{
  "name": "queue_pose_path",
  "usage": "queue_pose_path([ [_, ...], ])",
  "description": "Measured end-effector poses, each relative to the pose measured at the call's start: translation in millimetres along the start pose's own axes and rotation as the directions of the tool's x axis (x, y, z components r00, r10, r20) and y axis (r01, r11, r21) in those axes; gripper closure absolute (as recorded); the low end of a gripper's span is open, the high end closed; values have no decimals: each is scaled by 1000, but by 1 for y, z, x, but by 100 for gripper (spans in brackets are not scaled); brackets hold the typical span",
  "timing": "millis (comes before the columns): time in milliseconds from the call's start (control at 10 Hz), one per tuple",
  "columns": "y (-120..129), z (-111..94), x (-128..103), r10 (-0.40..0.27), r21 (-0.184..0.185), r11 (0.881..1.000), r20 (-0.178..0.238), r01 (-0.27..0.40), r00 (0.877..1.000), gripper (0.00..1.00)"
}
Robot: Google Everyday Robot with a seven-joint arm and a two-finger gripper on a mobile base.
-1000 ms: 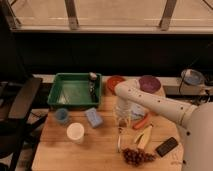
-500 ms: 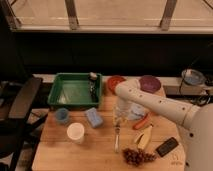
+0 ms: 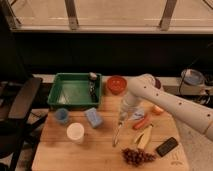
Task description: Place fork in red bowl
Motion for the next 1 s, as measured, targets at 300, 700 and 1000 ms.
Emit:
queue_pose_path([
  [300, 8, -25, 13, 49, 47, 998, -45, -47, 998, 100],
  [700, 8, -63, 34, 130, 144, 983, -112, -114, 985, 100],
  [1000, -6, -95, 51, 165, 248, 961, -158, -123, 974, 100],
])
